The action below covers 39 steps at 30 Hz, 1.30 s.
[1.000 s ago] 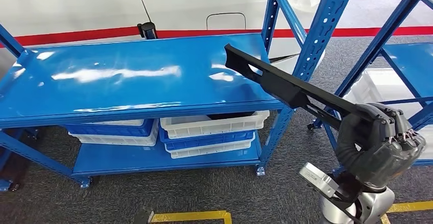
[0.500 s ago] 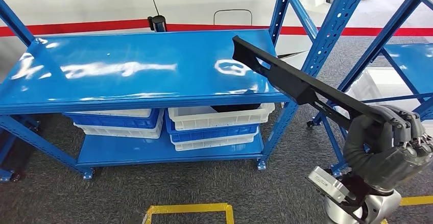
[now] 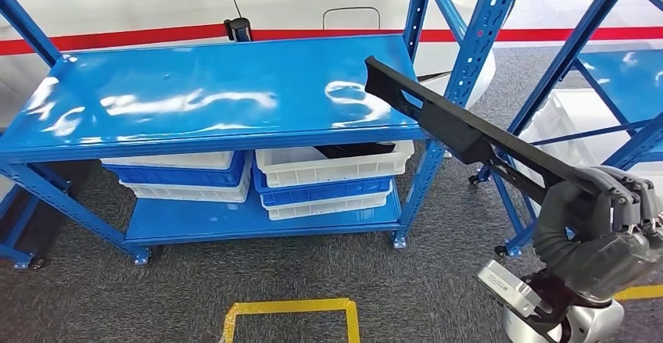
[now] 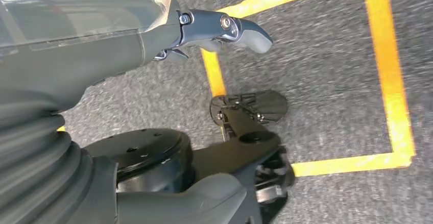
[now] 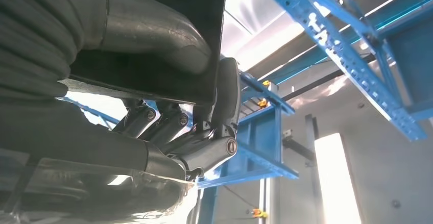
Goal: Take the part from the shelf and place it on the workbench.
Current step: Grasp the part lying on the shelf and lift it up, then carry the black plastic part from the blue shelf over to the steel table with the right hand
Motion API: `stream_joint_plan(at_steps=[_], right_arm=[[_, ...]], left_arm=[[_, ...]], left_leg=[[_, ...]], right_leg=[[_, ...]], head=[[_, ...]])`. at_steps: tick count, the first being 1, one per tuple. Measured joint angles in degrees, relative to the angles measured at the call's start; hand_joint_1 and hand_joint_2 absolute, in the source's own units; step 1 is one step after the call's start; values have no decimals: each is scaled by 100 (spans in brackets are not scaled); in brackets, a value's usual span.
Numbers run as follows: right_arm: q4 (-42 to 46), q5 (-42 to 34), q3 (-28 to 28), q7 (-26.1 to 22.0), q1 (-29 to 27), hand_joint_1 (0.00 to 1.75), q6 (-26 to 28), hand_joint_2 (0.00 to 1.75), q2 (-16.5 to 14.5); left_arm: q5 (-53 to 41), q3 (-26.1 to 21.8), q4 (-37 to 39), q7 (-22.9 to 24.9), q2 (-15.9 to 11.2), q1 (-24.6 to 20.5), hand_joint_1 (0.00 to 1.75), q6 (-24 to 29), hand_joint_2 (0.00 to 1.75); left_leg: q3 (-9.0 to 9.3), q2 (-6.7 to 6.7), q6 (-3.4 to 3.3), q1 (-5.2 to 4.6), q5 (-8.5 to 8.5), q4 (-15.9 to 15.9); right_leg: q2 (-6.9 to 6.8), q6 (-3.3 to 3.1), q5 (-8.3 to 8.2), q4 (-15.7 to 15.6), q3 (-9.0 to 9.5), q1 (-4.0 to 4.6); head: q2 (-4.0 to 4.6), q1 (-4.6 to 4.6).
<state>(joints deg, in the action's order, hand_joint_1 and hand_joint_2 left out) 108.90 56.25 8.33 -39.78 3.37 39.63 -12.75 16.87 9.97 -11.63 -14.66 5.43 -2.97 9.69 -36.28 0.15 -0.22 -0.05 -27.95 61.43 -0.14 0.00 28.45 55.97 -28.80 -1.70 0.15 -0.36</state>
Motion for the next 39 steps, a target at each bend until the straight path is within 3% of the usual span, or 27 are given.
stream_joint_plan(at_steps=[2,3,4,5,7,9,10,13,15,17,18,19,20,21,23,25,28,29,30,32,33,34,35,36,37,39], right_arm=[[5,-4,-9,0,-12,175,0,175,-3],[6,-5,-14,0,-25,175,0,175,-3],[7,-7,-21,0,-42,175,0,175,-3],[8,-9,-28,0,-63,175,0,175,-2],[33,-8,-44,0,-110,175,0,175,-2],[101,1,-57,0,-184,175,0,175,-3],[145,8,-62,0,-236,175,0,175,-3],[274,9,-81,-1,-429,175,0,175,8],[348,-12,-108,-1,-552,175,0,175,25],[391,-35,-129,0,-645,175,0,175,51],[399,-46,-137,0,-685,175,0,175,63],[398,-61,-150,-1,-722,175,0,175,74],[392,-79,-164,-1,-752,175,0,175,80],[385,-101,-181,-1,-773,175,0,175,84],[372,-157,-206,4,-788,175,0,175,97],[365,-206,-216,27,-811,175,0,175,118],[346,-206,-224,100,-900,175,0,175,153],[339,-191,-226,120,-926,175,0,175,162],[334,-174,-227,133,-948,175,0,175,167],[329,-143,-227,145,-998,175,0,175,173],[328,-130,-227,154,-1029,175,0,175,173],[327,-119,-227,171,-1060,175,0,175,174],[326,-109,-228,194,-1087,175,0,175,174],[325,-95,-228,220,-1104,175,0,175,174],[325,-80,-228,247,-1113,175,0,175,174],[325,-55,-227,299,-1114,175,0,175,174]], left_arm=[[0,1,4,-13,-2,11,0,-2,175],[0,2,6,-24,-4,14,0,-2,175],[0,2,8,-38,-9,17,0,-3,175],[0,2,10,-54,-15,21,0,-5,175],[0,2,13,-91,-29,24,0,-13,175],[-1,2,14,-172,-45,26,0,-60,175],[-3,2,16,-229,-58,36,0,-96,175],[-7,2,44,-405,-96,101,0,-191,175],[-6,1,63,-489,-118,131,0,-211,175],[-6,0,78,-550,-148,147,0,-233,175],[-6,1,87,-567,-161,154,0,-257,175],[-8,1,96,-574,-177,161,0,-288,175],[-14,2,104,-571,-196,167,0,-319,175],[-23,3,109,-563,-214,172,0,-343,175],[-42,5,114,-550,-253,178,0,-360,175],[-48,4,117,-548,-289,179,0,-362,175],[-25,4,127,-561,-345,195,0,-377,175],[-12,4,134,-566,-359,204,0,-386,175],[2,4,141,-569,-371,211,0,-394,175],[20,4,148,-576,-377,222,0,-396,175],[34,4,149,-578,-379,224,0,-387,175],[48,4,150,-579,-383,224,0,-375,175],[62,4,151,-579,-389,224,0,-362,175],[73,4,152,-579,-396,224,0,-349,175],[85,4,153,-578,-403,223,0,-334,175],[107,3,153,-573,-418,214,0,-310,175]], left_leg=[[-216,3,69,36,-494,701],[-280,2,97,54,-625,997],[-272,1,118,71,-653,1147],[-154,0,130,87,-572,1072],[344,2,126,110,-296,350],[736,14,81,94,-158,-293],[793,20,52,74,-158,-420],[718,0,-80,43,-61,-469],[628,-31,-196,54,54,-521],[499,-50,-259,45,155,-525],[434,-56,-269,36,203,-522],[371,-61,-269,30,250,-518],[312,-63,-261,26,295,-515],[259,-63,-247,24,338,-510],[169,-60,-201,13,407,-480],[116,-57,-138,-10,469,-442],[75,-47,-41,4,515,-409],[35,-39,-9,20,418,-335],[-35,-30,19,33,227,-167],[-249,-19,72,55,-323,484],[-341,-17,93,65,-524,850],[-377,-16,110,74,-604,1115],[-320,-16,117,82,-562,1194],[-145,-17,114,88,-426,1030],[122,-16,102,93,-269,682],[651,-4,56,89,-145,-103]], right_leg=[[-6,-49,-84,14,-97,18],[-7,-44,-118,27,-150,24],[-8,-36,-146,43,-202,26],[-8,-21,-169,62,-248,26],[-8,10,-198,106,-313,21],[-8,66,-234,142,-362,33],[-10,101,-256,149,-381,40],[-6,225,-305,157,-449,56],[-2,211,-57,434,-607,73],[-2,145,414,1124,-855,70],[-1,145,582,1480,-949,66],[-1,176,646,1705,-969,62],[-1,229,602,1721,-885,60],[-1,288,484,1505,-687,53],[-1,355,280,660,-90,39],[16,320,253,56,267,56],[26,198,228,-38,220,49],[19,136,193,-35,189,31],[12,68,150,-40,152,9],[-5,-28,63,-36,59,17],[-11,-48,18,-31,10,26],[-16,-49,-28,-20,-41,34],[-16,-38,-66,-4,-94,38],[-15,-22,-94,17,-147,38],[-14,-5,-111,43,-187,36],[-15,38,-136,85,-242,50]], head=[[0,-25],[1,-24],[1,-24],[1,-25],[1,-26],[0,-23],[-1,-25],[-1,-23],[1,3],[1,31],[1,34],[1,35],[1,36],[1,37],[0,40],[0,33],[1,26],[1,22],[1,19],[1,13],[1,12],[1,13],[1,12],[1,11],[0,8],[0,12]])
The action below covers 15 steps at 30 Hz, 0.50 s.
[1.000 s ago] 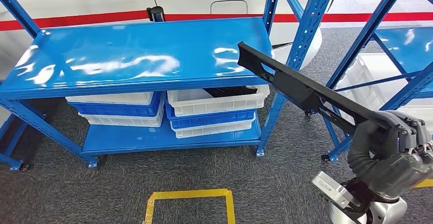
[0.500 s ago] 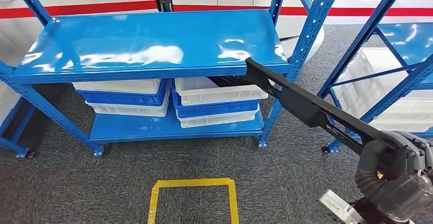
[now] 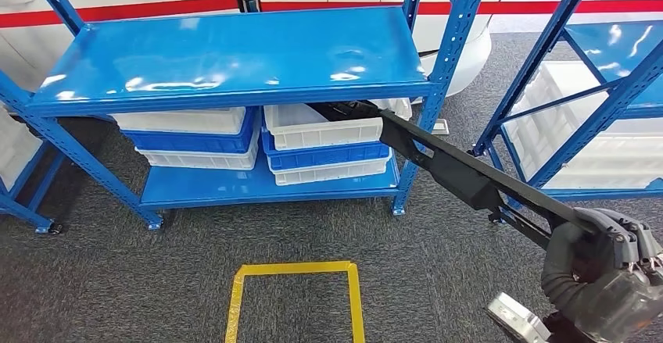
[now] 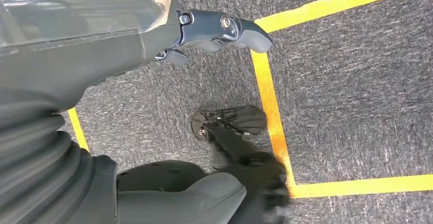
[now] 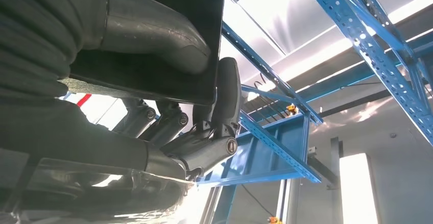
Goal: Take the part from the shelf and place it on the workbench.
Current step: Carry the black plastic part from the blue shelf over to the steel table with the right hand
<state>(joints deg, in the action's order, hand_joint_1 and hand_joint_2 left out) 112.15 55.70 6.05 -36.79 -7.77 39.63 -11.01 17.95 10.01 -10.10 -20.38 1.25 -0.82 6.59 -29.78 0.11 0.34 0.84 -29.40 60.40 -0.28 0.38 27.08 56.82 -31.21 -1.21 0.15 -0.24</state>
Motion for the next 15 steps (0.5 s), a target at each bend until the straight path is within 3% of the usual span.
stream_joint_plan(at_steps=[2,5,7,9,10,11,12,13,15], right_arm=[[0,15,6,57,7,175,0,175,1],[0,40,11,134,15,175,0,175,8],[0,45,10,146,22,175,0,175,16],[0,44,11,150,26,175,0,175,22],[-1,39,11,155,25,175,0,175,28],[-1,26,11,166,25,175,0,175,38],[-2,3,11,186,26,175,0,175,51],[-4,-26,11,211,31,175,0,175,67],[-11,-69,11,254,52,175,0,175,96]], left_arm=[[12,-1,1,12,-9,-1,0,9,175],[19,-2,5,26,-5,5,0,13,175],[22,-2,7,27,0,-3,0,16,175],[25,-3,7,27,-5,-5,0,21,175],[26,-4,8,27,-5,-4,0,22,175],[28,-4,9,27,-4,-3,0,25,175],[35,-4,11,27,-3,-2,0,31,175],[45,-4,12,27,-1,-1,0,42,175],[71,-4,13,22,5,3,0,66,175]], left_leg=[[171,11,-55,-32,-28,-330],[94,-14,-196,-46,82,-402],[8,-48,-300,-32,194,-453],[-119,-65,-337,-50,287,-450],[-184,-68,-336,-58,333,-447],[-246,-71,-334,-64,378,-443],[-303,-70,-325,-67,421,-439],[-354,-68,-312,-68,461,-431],[-430,-61,-268,-80,526,-402]], right_leg=[[-5,75,-48,16,-37,18],[-6,190,-56,73,-124,27],[3,162,249,466,-319,35],[11,112,681,1207,-585,32],[12,120,805,1520,-664,31],[12,154,822,1661,-656,31],[12,204,744,1585,-542,30],[11,252,603,1274,-309,29],[11,278,408,381,287,38]], head=[[0,3],[1,4],[1,20],[0,31],[0,31],[0,32],[1,34],[1,34],[1,38]])
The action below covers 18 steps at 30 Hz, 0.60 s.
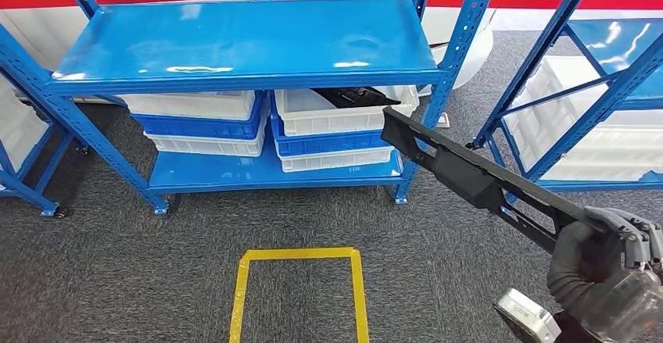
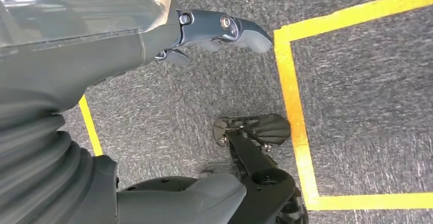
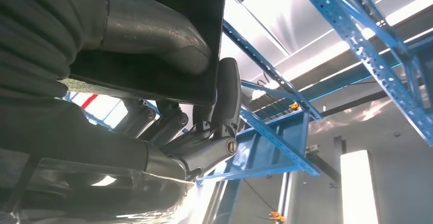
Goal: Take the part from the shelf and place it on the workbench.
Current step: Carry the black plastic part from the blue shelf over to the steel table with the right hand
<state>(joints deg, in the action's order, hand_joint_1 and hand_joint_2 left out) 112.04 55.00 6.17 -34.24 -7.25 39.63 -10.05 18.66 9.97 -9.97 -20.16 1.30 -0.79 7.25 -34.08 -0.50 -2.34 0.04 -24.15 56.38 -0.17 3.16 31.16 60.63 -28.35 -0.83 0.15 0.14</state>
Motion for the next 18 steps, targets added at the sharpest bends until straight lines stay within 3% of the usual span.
stream_joint_plan(at_steps=[1,2,5,6,8,10,11,12,13,16,18], right_arm=[[-7,-8,0,12,9,175,0,175,11],[-17,-12,0,19,17,175,0,175,20],[-59,-21,-1,36,21,175,0,175,39],[-73,-25,-1,36,22,175,0,175,43],[-101,-30,1,38,26,175,0,175,48],[-131,-13,1,51,25,175,0,175,54],[-148,0,2,65,25,175,0,175,59],[-163,12,3,77,25,175,0,175,64],[-175,19,3,89,25,175,0,175,70],[-185,36,6,106,31,175,0,175,84],[-188,68,11,109,46,175,0,175,89]], left_arm=[[9,0,1,-4,3,2,0,13,175],[18,-1,1,-9,4,4,0,24,175],[46,-4,10,-15,-1,17,0,49,175],[52,-6,15,-15,-2,26,0,52,175],[54,-9,22,-13,-1,41,0,57,175],[54,-10,26,-11,3,51,0,59,175],[54,-13,27,-10,2,54,0,59,175],[55,-15,28,-9,2,57,0,60,175],[55,-17,28,-7,1,59,0,60,175],[55,-22,28,-4,-7,55,0,61,175],[55,-24,29,-3,-12,53,0,68,175]], left_leg=[[-24,2,29,-12,34,15],[-41,2,57,-25,65,25],[-83,11,148,-19,108,53],[-127,22,179,-5,-5,148],[-309,42,239,24,-484,654],[-514,45,287,43,-943,1394],[-538,45,300,50,-1017,1622],[-461,44,302,55,-973,1637],[-277,44,294,58,-847,1429],[448,60,217,43,-522,315],[556,69,161,8,-505,70]], right_leg=[[2,-21,-33,-343,203,12],[6,-53,-27,-522,287,25],[8,-175,-83,-579,206,0],[1,-243,-126,-583,179,-24],[-13,-357,-217,-584,113,-49],[-18,-394,-298,-568,22,-31],[-19,-389,-330,-550,-32,-23],[-19,-383,-351,-526,-82,-19],[-19,-378,-364,-493,-126,-18],[-18,-343,-389,-401,-223,1],[-18,-271,-435,-383,-266,15]], head=[[0,-5],[0,-9],[0,-16],[0,-25],[-1,-40],[-1,-49],[0,-48],[0,-49],[0,-49],[-1,-47],[0,-44]])
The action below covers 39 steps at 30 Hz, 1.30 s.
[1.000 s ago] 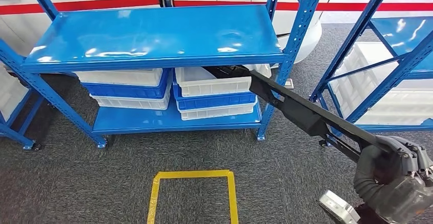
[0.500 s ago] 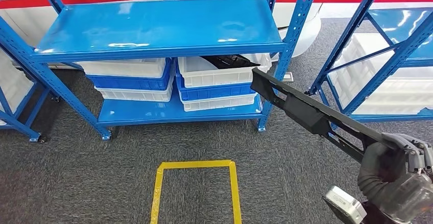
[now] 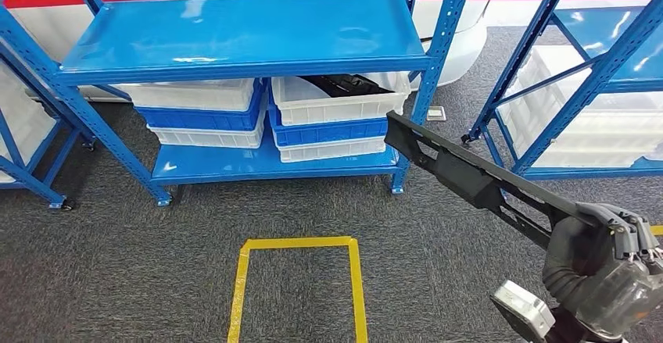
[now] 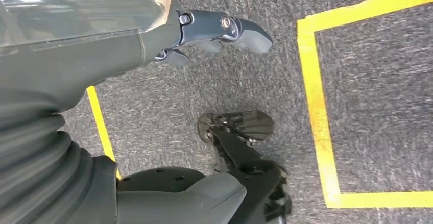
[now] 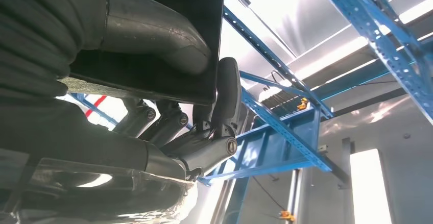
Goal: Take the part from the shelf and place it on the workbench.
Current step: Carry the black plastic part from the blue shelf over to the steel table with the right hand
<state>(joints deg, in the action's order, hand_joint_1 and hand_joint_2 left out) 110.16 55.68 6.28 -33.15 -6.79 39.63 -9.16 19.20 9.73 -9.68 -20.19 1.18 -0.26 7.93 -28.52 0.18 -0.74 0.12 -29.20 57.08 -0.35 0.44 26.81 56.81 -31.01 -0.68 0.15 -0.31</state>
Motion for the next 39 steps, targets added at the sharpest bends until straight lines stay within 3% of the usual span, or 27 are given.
stream_joint_plan(at_steps=[3,5,7,8,9,10,12,14,16,17,19,21,23,24,25,27,29,30,33,35,37,38,39], right_arm=[[-4,47,4,26,12,175,0,175,25],[-12,66,4,51,18,175,0,175,63],[-30,64,4,61,19,175,0,175,101],[-43,53,4,58,16,175,0,175,123],[-56,39,4,51,12,175,0,175,144],[-66,22,4,42,9,175,0,175,164],[-76,1,4,14,14,175,0,175,191],[-80,-15,3,-25,22,175,1,175,205],[-87,-38,-1,-52,28,175,1,175,219],[-90,-50,-3,-58,32,175,1,175,226],[-102,-73,-5,-63,47,175,0,175,239],[-126,-102,-7,-71,64,175,0,175,243],[-157,-137,-11,-103,70,175,0,175,248],[-172,-153,-13,-125,70,175,0,175,250],[-183,-168,-16,-142,70,175,0,175,251],[-196,-183,-22,-155,71,175,0,175,254],[-202,-180,-33,-156,79,175,0,175,256],[-204,-176,-37,-156,87,175,0,175,257],[-206,-170,-62,-156,101,175,1,175,261],[-205,-177,-93,-161,97,175,2,175,267],[-205,-186,-120,-171,88,175,2,175,272],[-205,-188,-133,-175,78,175,2,175,273],[-205,-189,-146,-178,67,175,2,175,273]], left_arm=[[3,-2,2,2,9,3,0,32,175],[7,-4,2,3,16,-5,0,55,175],[9,-6,2,4,15,-7,0,65,175],[10,-7,2,4,16,-5,0,68,175],[10,-7,2,4,18,-5,0,70,175],[10,-7,2,4,19,-5,0,73,175],[10,-7,2,4,23,-5,0,78,175],[10,-7,2,2,26,-6,0,81,175],[10,-7,2,0,26,-5,0,81,175],[10,-7,2,-1,25,-2,0,81,175],[10,-8,3,1,16,7,0,80,175],[10,-7,4,3,9,12,0,77,175],[8,-5,4,3,9,15,0,72,175],[7,-5,4,2,9,16,0,68,175],[5,-4,4,2,9,16,0,65,175],[2,-3,4,1,8,11,0,62,175],[-3,-1,4,-3,4,-2,0,60,175],[-9,-1,4,-5,3,-6,0,58,175],[-44,2,4,-7,8,-8,0,37,175],[-62,2,4,-7,13,-23,0,10,175],[-79,2,4,-7,11,-36,0,-8,175],[-87,2,4,-6,9,-37,0,-10,175],[-93,3,4,-6,10,-38,0,-12,175]], left_leg=[[-92,-27,-134,3,133,-67],[-189,-55,-218,24,246,-112],[-313,-65,-247,10,329,-106],[-374,-69,-248,4,369,-99],[-431,-71,-244,1,406,-91],[-483,-72,-233,1,441,-79],[-566,-68,-196,1,500,-48],[-618,-63,-131,-6,561,-26],[-638,-59,-59,-7,630,-27],[-643,-52,-24,-6,661,-29],[-726,-25,35,12,507,105],[-941,-4,80,37,1,681],[-1139,-3,116,50,-425,1423],[-1132,-3,124,52,-469,1592],[-1017,-3,122,53,-408,1539],[-515,1,84,53,-159,866],[-92,13,27,30,-42,205],[-16,19,-6,11,-36,56],[-76,0,-122,-22,77,-15],[-170,-29,-208,0,205,-72],[-312,-49,-254,6,317,-82],[-389,-59,-260,2,373,-80],[-467,-68,-256,-1,428,-76]], right_leg=[[4,106,16,67,-95,10],[14,77,335,498,-307,13],[21,47,734,1227,-573,-1],[22,67,835,1498,-632,-6],[21,109,838,1581,-598,-10],[21,166,748,1428,-447,-16],[20,251,505,603,89,-38],[32,224,387,-52,481,-15],[47,155,359,-162,503,38],[45,115,329,-170,456,22],[31,1,249,-182,398,-27],[15,-95,147,-178,322,-50],[8,-123,62,-139,202,-28],[7,-118,34,-107,132,-20],[7,-110,13,-70,66,-15],[8,-97,-13,11,-40,-12],[8,-55,-46,64,-109,6],[7,-15,-73,74,-134,11],[17,128,-135,87,-200,17],[27,130,106,343,-342,30],[29,78,584,994,-564,13],[30,80,767,1345,-642,0],[30,108,847,1594,-660,-7]], head=[[0,1],[0,25],[0,43],[0,43],[0,43],[0,45],[0,47],[0,39],[0,31],[0,33],[0,21],[0,6],[0,-3],[0,-3],[-1,-4],[-1,-5],[0,0],[0,-1],[0,-5],[0,14],[0,40],[0,49],[-1,48]])
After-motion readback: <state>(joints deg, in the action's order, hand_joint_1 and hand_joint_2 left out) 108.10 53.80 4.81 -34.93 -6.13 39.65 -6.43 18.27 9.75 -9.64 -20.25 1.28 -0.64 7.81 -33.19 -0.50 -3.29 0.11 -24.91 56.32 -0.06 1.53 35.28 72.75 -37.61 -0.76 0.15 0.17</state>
